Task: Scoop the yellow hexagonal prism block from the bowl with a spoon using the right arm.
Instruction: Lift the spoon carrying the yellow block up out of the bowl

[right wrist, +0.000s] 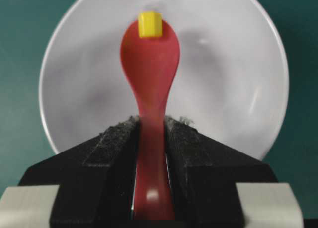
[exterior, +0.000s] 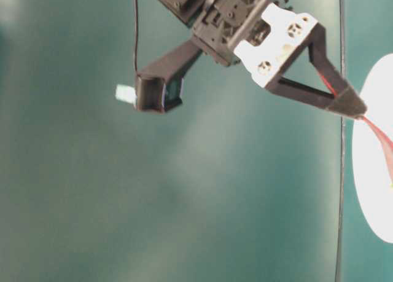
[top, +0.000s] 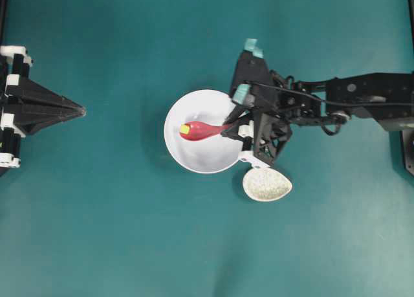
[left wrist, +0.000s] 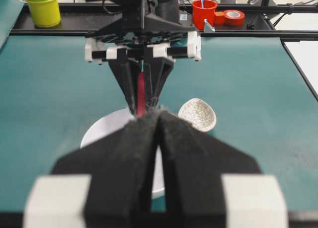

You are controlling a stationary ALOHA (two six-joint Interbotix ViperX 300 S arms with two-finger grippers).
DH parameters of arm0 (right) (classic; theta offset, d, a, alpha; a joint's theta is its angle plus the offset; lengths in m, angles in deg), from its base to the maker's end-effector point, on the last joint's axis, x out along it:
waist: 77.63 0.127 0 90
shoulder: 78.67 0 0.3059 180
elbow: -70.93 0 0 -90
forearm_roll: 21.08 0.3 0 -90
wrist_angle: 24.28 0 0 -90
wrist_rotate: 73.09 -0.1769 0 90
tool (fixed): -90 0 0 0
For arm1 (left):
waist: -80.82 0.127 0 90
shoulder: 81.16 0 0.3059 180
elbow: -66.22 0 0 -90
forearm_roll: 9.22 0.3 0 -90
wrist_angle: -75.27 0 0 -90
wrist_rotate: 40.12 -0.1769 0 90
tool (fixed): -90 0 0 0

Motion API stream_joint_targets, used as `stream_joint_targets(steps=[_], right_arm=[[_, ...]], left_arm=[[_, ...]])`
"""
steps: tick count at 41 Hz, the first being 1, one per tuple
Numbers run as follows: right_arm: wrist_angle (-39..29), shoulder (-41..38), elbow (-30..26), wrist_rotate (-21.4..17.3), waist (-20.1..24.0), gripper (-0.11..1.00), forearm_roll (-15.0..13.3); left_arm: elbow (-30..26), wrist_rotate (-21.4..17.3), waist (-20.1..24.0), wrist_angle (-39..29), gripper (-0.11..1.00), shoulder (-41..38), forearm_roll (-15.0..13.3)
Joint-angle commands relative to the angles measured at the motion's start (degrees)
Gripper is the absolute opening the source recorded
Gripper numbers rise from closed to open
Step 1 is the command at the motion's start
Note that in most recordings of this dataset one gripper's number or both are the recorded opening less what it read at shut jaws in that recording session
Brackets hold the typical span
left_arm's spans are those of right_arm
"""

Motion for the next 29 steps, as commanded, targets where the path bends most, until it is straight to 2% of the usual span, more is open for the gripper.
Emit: stream_joint_targets(steps=[1, 16, 29], right_arm=[[3.7, 2.4, 0.8, 0.1, 0.4, 0.22, 0.1], [15.7, 6.9, 7.2, 0.2, 1.0, 0.22, -0.1], [19.2, 10.6, 9.9, 1.4, 0.8, 0.22, -0.3]], left_arm=[[-1.1, 0.1, -0.2, 0.5, -0.01, -0.4, 0.1], [-1.1, 0.1, -0.2, 0.5, -0.01, -0.4, 0.2], [-1.1, 0.1, -0.2, 0.4, -0.01, -0.4, 0.1]])
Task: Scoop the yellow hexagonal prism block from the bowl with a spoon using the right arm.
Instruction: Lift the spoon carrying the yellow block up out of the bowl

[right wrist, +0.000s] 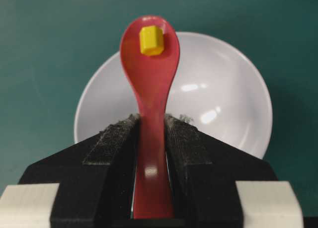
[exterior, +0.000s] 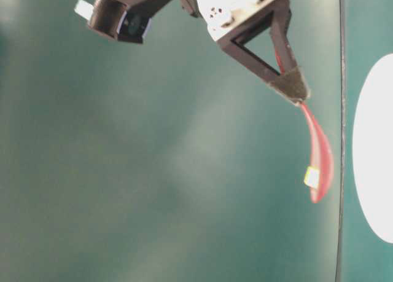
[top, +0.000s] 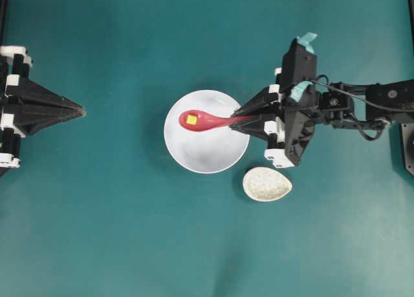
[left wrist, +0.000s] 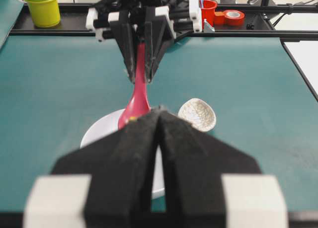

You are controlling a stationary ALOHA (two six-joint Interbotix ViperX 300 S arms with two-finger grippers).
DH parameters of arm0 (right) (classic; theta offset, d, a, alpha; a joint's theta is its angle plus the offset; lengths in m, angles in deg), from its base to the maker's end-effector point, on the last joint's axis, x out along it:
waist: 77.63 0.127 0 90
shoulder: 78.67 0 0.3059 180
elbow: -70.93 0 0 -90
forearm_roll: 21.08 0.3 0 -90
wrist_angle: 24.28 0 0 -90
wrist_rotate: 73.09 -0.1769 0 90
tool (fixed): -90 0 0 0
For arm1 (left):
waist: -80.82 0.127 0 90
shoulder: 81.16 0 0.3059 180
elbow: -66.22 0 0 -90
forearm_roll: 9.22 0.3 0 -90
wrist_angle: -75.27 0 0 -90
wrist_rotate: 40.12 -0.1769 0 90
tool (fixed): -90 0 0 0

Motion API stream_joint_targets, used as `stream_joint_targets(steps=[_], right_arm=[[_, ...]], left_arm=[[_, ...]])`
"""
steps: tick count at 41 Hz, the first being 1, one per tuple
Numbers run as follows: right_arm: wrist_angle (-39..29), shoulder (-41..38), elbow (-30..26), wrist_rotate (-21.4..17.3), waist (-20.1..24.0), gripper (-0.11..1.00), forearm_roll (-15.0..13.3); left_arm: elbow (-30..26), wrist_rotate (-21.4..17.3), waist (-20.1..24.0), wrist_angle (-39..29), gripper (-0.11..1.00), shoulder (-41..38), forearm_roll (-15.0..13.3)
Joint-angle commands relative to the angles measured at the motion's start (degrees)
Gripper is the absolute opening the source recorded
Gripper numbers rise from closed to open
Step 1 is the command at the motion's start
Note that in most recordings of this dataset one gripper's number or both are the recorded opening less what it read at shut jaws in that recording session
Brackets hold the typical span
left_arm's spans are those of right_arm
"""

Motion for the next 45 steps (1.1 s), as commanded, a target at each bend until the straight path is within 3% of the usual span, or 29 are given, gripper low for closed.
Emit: stream_joint_targets(steps=[1, 15, 45], right_arm=[[0.7, 2.3, -0.7, 0.5, -0.1, 0.22, -0.2], [-4.0, 6.8, -2.5, 3.6, -1.8, 0.22, -0.3], [-4.0, 7.9, -3.3, 3.7, -2.6, 0.22, -0.3]], left_arm=[[-1.1, 0.1, -0.2, 0.4, -0.01, -0.4, 0.2], [-1.1, 0.2, -0.2, 0.4, -0.01, -0.4, 0.2], [-0.9, 0.0, -0.2, 0.5, -0.01, -0.4, 0.2]])
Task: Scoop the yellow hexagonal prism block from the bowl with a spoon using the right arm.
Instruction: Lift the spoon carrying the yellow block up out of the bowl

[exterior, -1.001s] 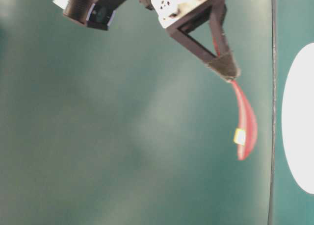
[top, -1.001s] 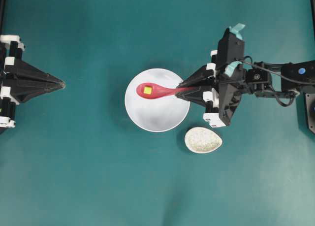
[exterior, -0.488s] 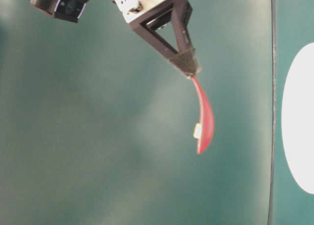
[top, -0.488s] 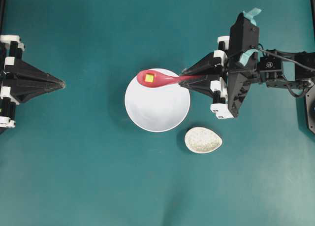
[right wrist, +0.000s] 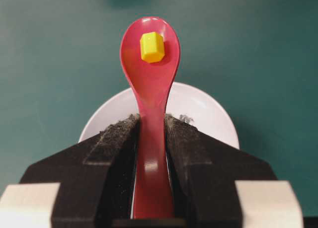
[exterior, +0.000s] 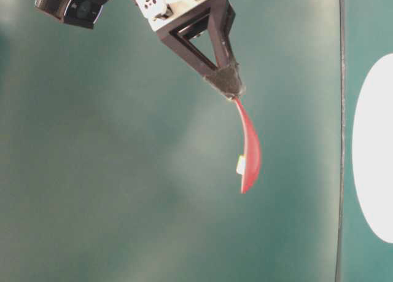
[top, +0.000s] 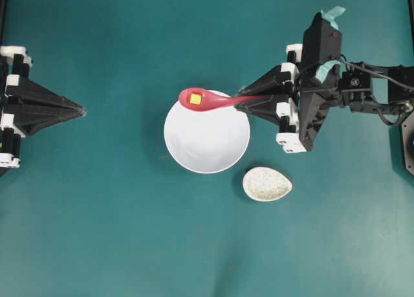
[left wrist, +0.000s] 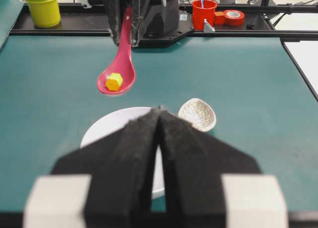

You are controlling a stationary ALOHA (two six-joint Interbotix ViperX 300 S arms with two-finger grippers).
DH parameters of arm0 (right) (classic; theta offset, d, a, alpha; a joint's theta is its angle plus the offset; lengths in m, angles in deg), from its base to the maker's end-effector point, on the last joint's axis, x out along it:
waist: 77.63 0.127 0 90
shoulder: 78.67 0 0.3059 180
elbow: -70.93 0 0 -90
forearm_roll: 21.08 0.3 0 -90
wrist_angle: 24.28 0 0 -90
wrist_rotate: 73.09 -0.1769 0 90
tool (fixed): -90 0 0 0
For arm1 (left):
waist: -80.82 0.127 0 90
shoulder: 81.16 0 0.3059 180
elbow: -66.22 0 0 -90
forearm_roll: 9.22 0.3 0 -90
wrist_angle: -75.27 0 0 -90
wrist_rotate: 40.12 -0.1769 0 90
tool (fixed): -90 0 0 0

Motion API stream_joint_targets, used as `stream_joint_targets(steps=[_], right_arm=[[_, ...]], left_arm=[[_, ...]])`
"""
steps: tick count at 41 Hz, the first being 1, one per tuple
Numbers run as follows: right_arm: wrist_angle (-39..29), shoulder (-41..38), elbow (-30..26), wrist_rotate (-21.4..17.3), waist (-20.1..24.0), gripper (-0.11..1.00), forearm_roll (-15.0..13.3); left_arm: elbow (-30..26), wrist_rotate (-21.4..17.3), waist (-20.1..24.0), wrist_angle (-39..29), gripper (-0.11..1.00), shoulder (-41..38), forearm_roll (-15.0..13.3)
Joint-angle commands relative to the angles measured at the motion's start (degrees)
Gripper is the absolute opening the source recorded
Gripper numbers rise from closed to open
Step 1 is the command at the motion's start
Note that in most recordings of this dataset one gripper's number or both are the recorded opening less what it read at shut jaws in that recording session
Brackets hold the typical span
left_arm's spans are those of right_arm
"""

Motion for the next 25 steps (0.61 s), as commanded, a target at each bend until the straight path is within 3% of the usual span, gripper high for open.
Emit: stream_joint_targets(steps=[1, 25], right_arm=[[0.7, 1.1, -1.3, 0.1, -0.1, 0.22, -0.1], [1.7, 1.1, -1.4, 0.1, -1.2, 0.22, -0.1]], left_arm=[[-0.9, 0.0, -0.2, 0.5, -0.01, -0.4, 0.2], [-1.0, 0.2, -0.2, 0.6, -0.01, -0.4, 0.2]])
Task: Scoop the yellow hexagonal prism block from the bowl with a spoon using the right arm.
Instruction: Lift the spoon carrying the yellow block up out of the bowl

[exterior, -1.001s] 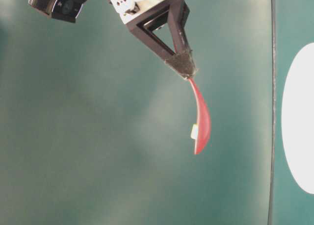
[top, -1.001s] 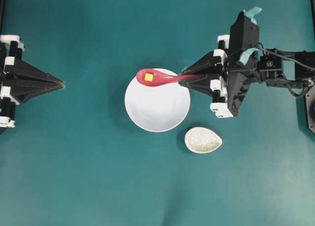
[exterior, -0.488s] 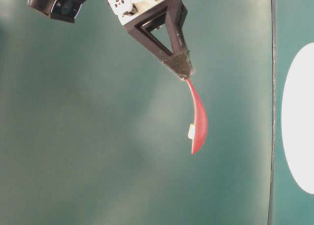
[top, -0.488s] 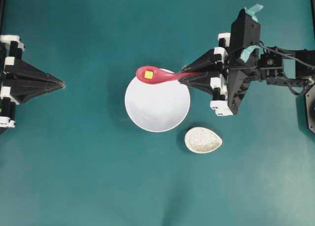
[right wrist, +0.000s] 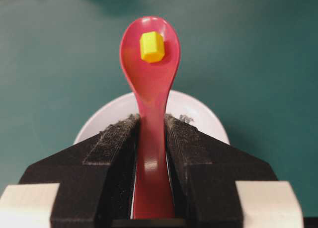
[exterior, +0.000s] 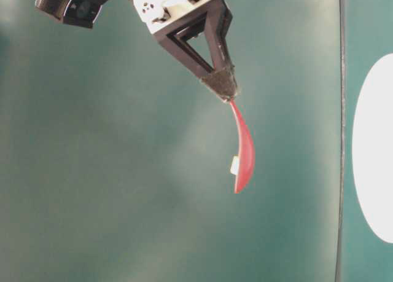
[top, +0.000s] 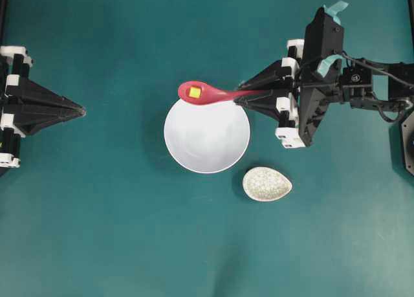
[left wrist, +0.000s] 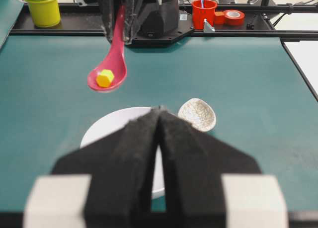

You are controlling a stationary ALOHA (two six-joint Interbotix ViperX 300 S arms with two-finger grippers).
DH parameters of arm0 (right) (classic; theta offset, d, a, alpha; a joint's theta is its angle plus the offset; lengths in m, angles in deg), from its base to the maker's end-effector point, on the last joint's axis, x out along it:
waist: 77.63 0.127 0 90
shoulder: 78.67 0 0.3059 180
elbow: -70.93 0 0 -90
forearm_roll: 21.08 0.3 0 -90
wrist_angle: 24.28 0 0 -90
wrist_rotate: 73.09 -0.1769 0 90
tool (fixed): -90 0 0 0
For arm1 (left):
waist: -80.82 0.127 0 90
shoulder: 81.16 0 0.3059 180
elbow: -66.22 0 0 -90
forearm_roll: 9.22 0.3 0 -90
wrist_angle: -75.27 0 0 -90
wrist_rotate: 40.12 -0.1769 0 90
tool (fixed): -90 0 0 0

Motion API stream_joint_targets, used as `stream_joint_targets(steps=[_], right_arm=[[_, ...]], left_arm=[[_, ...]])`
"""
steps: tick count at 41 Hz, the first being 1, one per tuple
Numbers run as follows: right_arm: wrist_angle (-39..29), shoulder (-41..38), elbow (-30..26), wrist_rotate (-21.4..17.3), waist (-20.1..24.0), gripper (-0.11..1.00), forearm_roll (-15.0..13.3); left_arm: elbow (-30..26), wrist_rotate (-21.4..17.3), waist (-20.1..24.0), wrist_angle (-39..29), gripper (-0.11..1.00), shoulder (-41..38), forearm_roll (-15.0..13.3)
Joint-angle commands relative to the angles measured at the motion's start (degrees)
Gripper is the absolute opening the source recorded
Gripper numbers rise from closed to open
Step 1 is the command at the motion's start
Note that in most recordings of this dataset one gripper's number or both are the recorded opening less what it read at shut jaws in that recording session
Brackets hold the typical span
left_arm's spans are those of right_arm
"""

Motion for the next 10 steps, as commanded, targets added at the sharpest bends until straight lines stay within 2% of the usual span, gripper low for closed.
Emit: stream_joint_targets(steps=[1, 10], right_arm=[[0.7, 1.1, -1.4, 0.1, -0.4, 0.22, -0.1], [0.6, 1.1, -1.4, 0.2, -1.0, 0.22, -0.1]], left_arm=[[-1.0, 0.1, -0.2, 0.6, -0.01, -0.3, 0.1], [-1.0, 0.1, -0.2, 0.4, -0.01, -0.4, 0.1]])
